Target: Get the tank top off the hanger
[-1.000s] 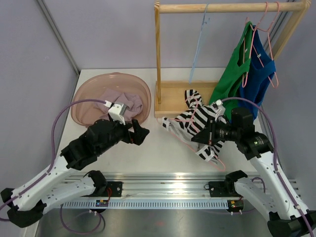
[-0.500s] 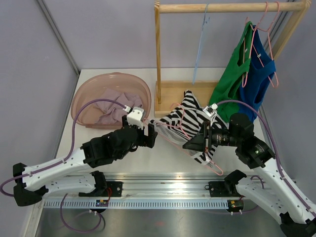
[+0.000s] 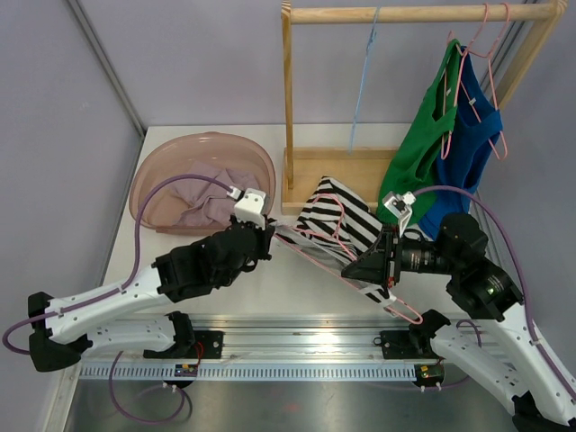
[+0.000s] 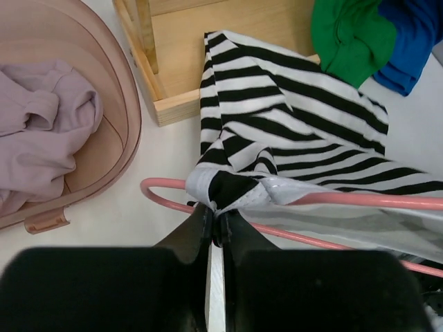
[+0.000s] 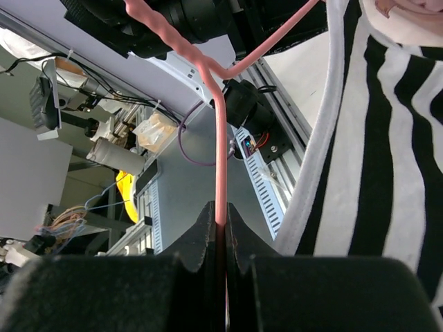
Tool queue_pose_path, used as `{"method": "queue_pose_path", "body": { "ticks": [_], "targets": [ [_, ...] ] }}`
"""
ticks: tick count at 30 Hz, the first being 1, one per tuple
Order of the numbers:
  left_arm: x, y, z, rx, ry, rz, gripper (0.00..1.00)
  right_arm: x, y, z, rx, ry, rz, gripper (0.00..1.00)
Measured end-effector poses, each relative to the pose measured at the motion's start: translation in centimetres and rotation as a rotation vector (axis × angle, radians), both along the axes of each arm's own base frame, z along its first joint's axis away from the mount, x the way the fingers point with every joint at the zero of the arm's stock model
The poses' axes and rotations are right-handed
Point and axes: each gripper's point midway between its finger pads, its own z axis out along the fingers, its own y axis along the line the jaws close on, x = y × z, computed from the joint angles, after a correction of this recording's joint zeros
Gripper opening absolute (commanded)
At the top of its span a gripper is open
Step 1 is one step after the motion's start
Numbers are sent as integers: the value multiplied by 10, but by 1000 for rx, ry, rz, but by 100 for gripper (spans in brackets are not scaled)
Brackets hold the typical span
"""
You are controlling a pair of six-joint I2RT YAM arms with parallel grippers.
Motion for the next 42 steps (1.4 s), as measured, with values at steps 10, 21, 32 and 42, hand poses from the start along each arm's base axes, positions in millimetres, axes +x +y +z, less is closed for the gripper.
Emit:
{"method": "queue_pose_path", "body": {
  "ticks": [10,21,32,42],
  "targets": [
    [1,61,20,-61,15,253,0,-3,-7,-8,-51,-119,18,0],
    [8,130,33,-159,76,437,0,-32,-18,6,66,-386,101,0],
    [-47,11,-5,-303,166,-294,0,17,-5,32,277,-416,-130,0],
    [-87,-32,-42,-185,245,-472,0,80,-14,57,197,-356,-428,0]
  ]
}}
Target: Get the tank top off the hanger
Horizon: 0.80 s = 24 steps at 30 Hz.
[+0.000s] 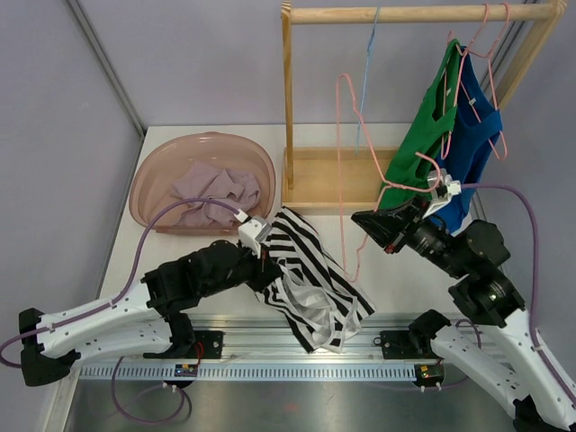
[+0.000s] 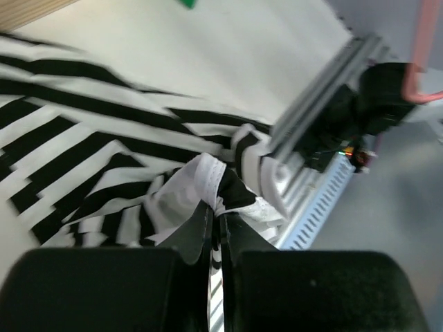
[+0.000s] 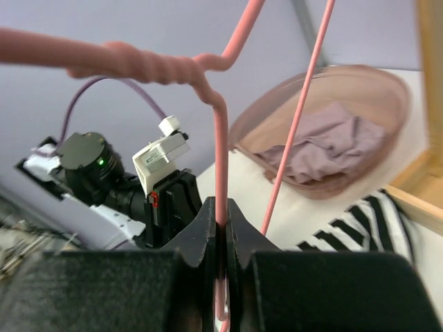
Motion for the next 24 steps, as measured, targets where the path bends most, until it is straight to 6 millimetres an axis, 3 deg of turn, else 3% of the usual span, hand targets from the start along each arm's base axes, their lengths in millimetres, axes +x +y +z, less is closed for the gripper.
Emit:
{"method": "queue_pose_path", "body": {
  "ticks": [5,10,11,18,24],
  "targets": [
    [23,35,-18,141,4,208,17,2,-37,8,-97,55,-188,0],
    [31,62,-14,203,-13,314,89,4,-62,11,-198,139,-311,0],
    [32,67,-11,209,-16,329,99,7,-66,9,-224,159,-335,0],
    [31,92,6,219,-27,389,99,33,-86,11,-371,215,-497,0],
    [28,100,19,251,-35,380,99,94,-72,2,-547,241,-579,0]
  ]
}}
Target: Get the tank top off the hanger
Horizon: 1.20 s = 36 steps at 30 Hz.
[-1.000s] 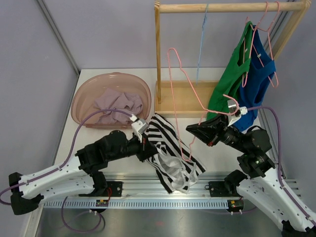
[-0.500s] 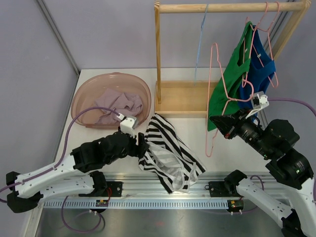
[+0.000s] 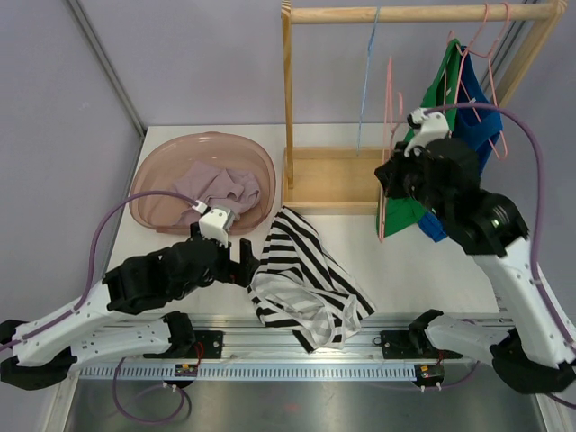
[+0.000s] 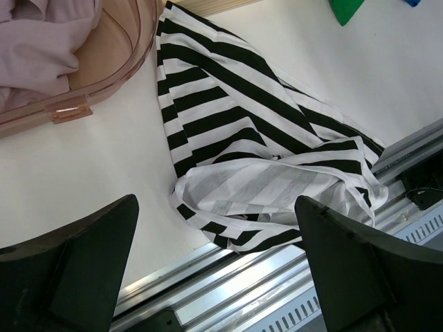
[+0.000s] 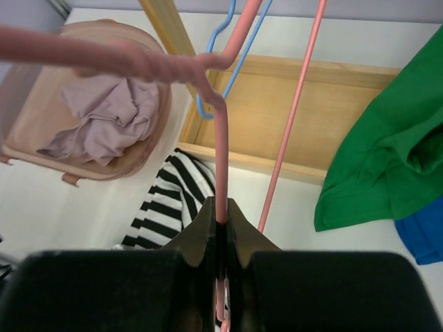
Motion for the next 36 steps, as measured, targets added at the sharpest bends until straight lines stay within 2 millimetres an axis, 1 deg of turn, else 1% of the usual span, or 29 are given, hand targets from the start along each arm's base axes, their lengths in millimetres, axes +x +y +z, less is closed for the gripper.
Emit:
{"method": "queue_pose_path", "body": {
  "ticks": [2,4,7,8,10,12,14,18,21,24,26,28,31,33,34,35,36],
  "targets": [
    [0,2,1,14,-7,-6,99,22,8,-2,-35,17,-10,0],
    [-1,6,1,29,-15,-14,99,47,10,-7,-56,49,-22,0],
    [-2,10,0,31,-35,-28,99,82,-8,-1,-32,73,-70,0],
    [-3,12,-1,29,-41,-32,99,92,-16,4,-27,76,-90,0],
    [-5,17,-2,24,-52,-39,99,107,-22,17,-16,64,-97,0],
    [-6,19,-1,14,-62,-44,99,120,-17,37,-2,37,-67,0],
    [-6,20,0,7,-69,-46,99,131,-13,50,9,22,-44,0],
    [-7,22,0,-11,-78,-46,99,161,-9,68,28,-15,-31,0],
    [-8,23,0,-20,-82,-45,99,185,-13,68,35,-13,-40,0],
    [-8,24,0,-22,-84,-45,99,204,-16,60,49,3,-39,0],
    [-8,24,-2,-17,-81,-44,99,218,-19,50,54,20,-47,0],
    [-7,23,-3,-8,-78,-42,99,227,-21,42,55,35,-50,0],
    [-6,21,-8,15,-67,-42,99,235,-20,27,54,71,-49,0],
    [-5,18,-11,34,-58,-43,99,235,-19,18,51,99,-46,0],
    [-4,18,-13,40,-55,-43,99,235,-20,17,49,105,-46,4],
    [-4,17,-13,43,-53,-43,99,235,-20,15,49,109,-47,10],
    [-4,17,-14,45,-52,-43,99,235,-20,14,48,112,-47,14]
  ]
}}
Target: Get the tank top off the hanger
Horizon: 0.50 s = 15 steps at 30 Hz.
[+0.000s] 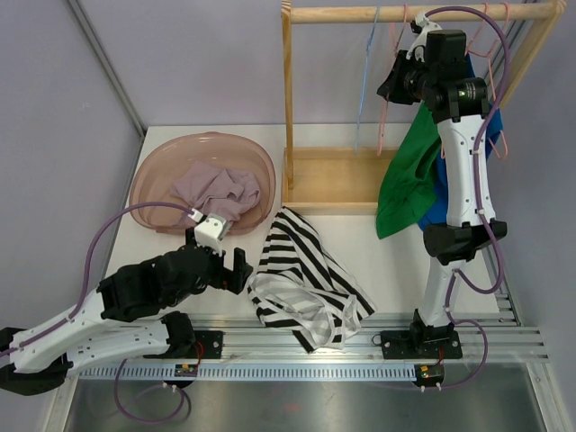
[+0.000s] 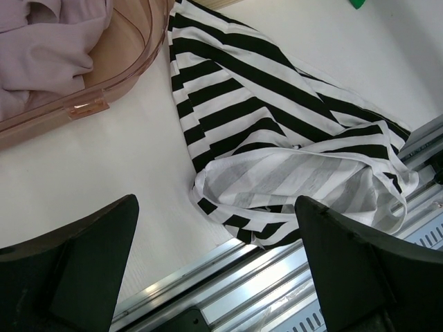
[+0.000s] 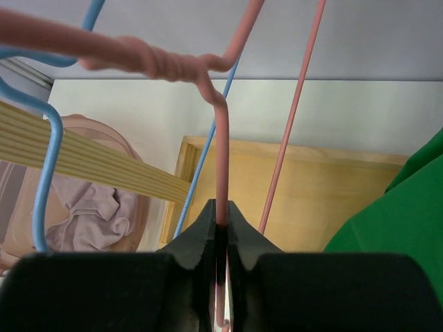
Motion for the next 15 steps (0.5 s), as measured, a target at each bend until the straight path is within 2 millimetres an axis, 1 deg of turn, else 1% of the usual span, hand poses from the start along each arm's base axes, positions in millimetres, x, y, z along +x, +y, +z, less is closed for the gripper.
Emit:
{"method": "queue_pose_path", "body": {
  "ticks": [1,2,3,4,5,7,9,10,11,12,15],
  "targets": [
    [0,0,0,0,0,-1,99,0,0,0,1,-1,-1,23],
    [0,0,0,-2,-1,-1,99,-1,0,1,3,1,-1,29],
    [0,0,1,-3,-1,0,99,-2,0,1,5,1,-2,40],
    [0,0,1,-4,-2,-1,99,-4,0,2,8,2,-2,58],
    [0,0,1,-5,-2,0,99,-6,0,3,11,3,-3,63],
    [0,0,1,-4,-2,0,99,-12,-2,8,7,-6,-2,65],
    [0,0,1,-4,-2,0,99,-23,-4,18,7,-19,-7,69],
    [0,0,0,-3,0,1,99,-31,-6,23,7,-27,-9,77],
    [0,-1,0,-3,4,4,99,-40,-8,29,6,-36,-12,93],
    [0,-2,-1,-3,9,7,99,-51,-11,37,9,-50,-19,99],
    [3,-10,-4,-12,26,18,99,-90,-21,60,-4,-99,-32,100]
  ]
}}
